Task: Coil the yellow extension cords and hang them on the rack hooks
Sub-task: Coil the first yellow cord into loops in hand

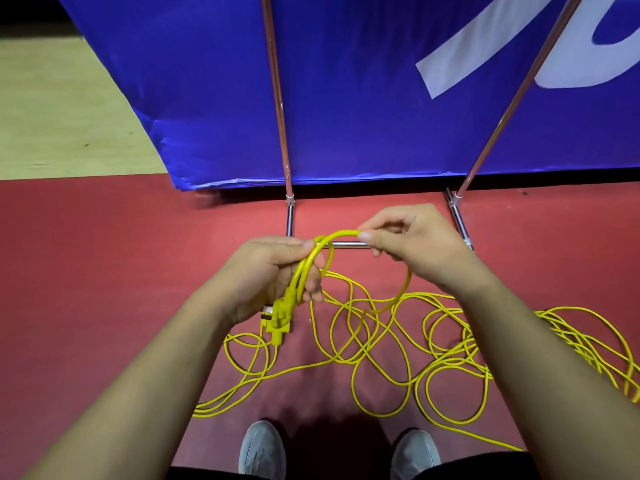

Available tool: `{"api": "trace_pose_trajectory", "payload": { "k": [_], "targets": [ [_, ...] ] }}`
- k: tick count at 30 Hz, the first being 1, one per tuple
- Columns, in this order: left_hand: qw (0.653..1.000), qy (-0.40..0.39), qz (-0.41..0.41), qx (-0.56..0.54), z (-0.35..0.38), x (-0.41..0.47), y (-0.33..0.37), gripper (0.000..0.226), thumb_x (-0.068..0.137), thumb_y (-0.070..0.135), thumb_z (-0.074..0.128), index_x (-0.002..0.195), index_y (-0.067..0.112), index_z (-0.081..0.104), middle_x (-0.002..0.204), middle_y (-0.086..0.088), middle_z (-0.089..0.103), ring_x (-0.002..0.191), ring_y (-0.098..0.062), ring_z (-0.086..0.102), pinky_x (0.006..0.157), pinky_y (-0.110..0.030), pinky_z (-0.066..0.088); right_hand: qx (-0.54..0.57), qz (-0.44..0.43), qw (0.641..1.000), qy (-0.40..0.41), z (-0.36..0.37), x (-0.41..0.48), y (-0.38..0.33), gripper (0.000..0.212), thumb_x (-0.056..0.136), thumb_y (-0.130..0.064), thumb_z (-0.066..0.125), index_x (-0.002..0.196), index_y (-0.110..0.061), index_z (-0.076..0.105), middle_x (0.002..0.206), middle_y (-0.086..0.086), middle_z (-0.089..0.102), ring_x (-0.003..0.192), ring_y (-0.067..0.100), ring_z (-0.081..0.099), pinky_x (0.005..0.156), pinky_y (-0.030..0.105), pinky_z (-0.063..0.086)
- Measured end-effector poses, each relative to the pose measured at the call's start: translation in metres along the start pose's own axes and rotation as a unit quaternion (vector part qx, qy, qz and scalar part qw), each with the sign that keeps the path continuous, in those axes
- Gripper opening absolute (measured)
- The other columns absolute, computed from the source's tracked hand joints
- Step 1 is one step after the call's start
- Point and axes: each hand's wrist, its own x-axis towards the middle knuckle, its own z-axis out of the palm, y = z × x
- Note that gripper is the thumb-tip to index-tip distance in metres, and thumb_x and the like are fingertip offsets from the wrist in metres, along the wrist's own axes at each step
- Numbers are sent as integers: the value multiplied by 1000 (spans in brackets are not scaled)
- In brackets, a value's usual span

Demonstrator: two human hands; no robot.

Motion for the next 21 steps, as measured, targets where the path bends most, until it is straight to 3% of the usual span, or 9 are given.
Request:
{"api": "trace_pose_trajectory", "payload": {
  "k": [5, 10, 12, 14, 17, 19, 21],
  "targets": [
    [1000, 9, 11, 14, 1, 1, -3, 23, 91, 19, 46, 81, 2, 59, 56, -9, 46, 43, -24, 50, 46, -29, 35, -13, -45, 998, -38, 21, -3, -9, 2, 85, -8, 71, 83, -9, 71, 61, 1, 61, 51, -1, 47, 51, 14, 36],
    [996, 14, 36, -76, 3, -2, 3, 23, 90, 20, 44, 78, 2, 51, 52, -3, 36, 35, -16, 37, 46, -24, 36, 12, 45, 991, -124, 13, 0, 13, 10, 95, -13, 59, 91, -4, 62, 68, 8, 63, 60, 13, 59, 65, 30, 49],
    [994, 21, 35, -106, 2, -3, 4, 23, 90, 20, 43, 77, 2, 51, 50, -2, 39, 36, -17, 39, 46, -24, 36, 22, 61, 987, -144, 10, -1, 20, 11, 96, -11, 55, 93, -2, 62, 70, 6, 61, 65, 15, 63, 69, 28, 51],
    [994, 30, 35, -101, 0, -4, 6, 24, 88, 21, 45, 77, 2, 54, 50, -6, 46, 40, -22, 52, 50, -27, 46, 81, 63, 990, -99, 9, 1, 19, 5, 94, -9, 58, 90, -8, 61, 65, 4, 56, 59, 19, 55, 59, 27, 47],
    [998, 23, 31, -56, -4, -6, 8, 29, 84, 20, 47, 85, -6, 59, 65, -20, 67, 62, -36, 69, 72, -43, 56, 123, 44, 991, 12, 1, 5, 11, 9, 86, -12, 69, 78, -13, 66, 58, 7, 50, 52, 16, 37, 49, 26, 30],
    [999, -8, 19, -36, -2, -6, 5, 33, 85, 19, 46, 91, -9, 62, 79, -28, 70, 74, -40, 70, 68, -37, 57, 76, 22, 997, 4, -1, 4, 5, 8, 82, -12, 75, 75, -12, 71, 56, 4, 55, 52, 14, 41, 49, 24, 30],
    [1000, -22, 10, -10, 3, -5, 0, 33, 86, 19, 45, 91, -9, 63, 78, -27, 69, 69, -37, 70, 59, -31, 54, 7, -4, 999, -41, 6, 0, -2, 7, 78, -10, 77, 75, -7, 72, 55, -1, 59, 52, 8, 47, 50, 20, 36]
  ]
}}
